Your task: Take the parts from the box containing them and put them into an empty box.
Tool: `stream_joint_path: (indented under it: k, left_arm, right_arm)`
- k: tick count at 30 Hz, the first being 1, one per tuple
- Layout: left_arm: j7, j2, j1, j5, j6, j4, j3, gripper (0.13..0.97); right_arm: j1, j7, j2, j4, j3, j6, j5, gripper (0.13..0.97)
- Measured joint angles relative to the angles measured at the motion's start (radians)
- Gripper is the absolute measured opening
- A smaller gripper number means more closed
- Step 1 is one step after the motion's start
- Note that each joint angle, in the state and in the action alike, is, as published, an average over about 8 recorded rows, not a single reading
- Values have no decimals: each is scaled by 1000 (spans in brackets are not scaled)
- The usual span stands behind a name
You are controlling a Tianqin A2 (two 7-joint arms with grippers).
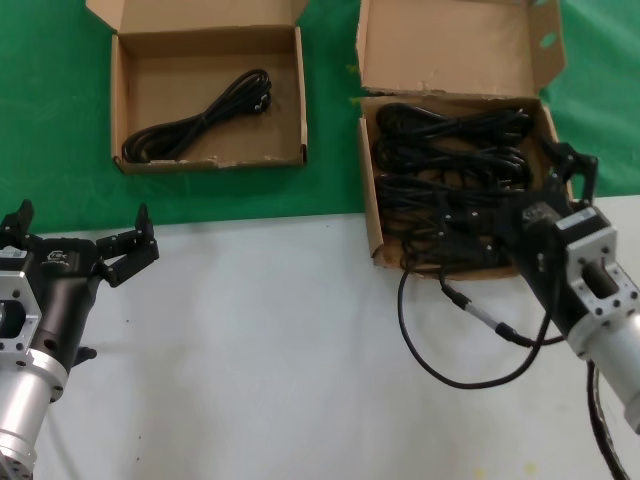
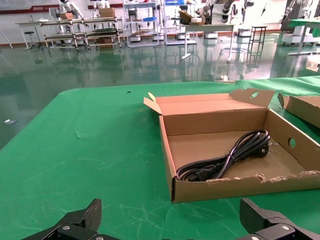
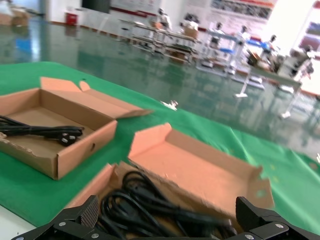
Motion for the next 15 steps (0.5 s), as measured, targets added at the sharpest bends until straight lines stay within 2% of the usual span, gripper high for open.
stream_joint_path:
  k: [15]
  left_arm:
    - [0,0,4,0,-5,-2,-2,966]
  right_arm:
    - [-108,77,1,-20,55,78,168,966]
